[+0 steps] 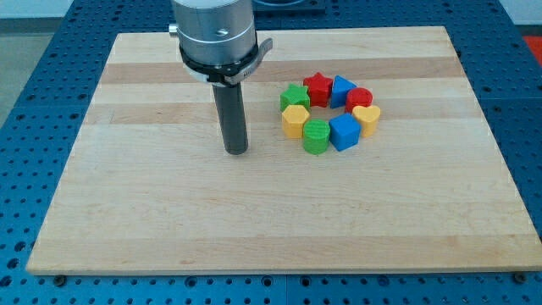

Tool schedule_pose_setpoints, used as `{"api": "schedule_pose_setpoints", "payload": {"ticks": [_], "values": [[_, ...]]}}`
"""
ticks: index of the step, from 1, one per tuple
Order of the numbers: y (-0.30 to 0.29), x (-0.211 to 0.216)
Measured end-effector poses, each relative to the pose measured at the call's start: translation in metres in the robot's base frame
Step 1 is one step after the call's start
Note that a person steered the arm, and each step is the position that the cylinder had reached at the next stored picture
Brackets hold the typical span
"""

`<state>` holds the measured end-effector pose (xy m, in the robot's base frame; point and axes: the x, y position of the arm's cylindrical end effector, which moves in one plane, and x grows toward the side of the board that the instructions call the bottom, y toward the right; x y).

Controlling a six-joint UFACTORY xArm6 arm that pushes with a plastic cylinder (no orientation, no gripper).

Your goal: Slide red circle a bit left

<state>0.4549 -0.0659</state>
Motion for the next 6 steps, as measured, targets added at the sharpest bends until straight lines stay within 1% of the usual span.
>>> {"api": "schedule_pose_setpoints", "payload": {"ticks": [1, 3, 4, 5, 6], "values": [[0.0, 0.0], [0.043, 0.035], [0.095, 0.037], [0.164, 0.037], [0.22, 0.02]]}}
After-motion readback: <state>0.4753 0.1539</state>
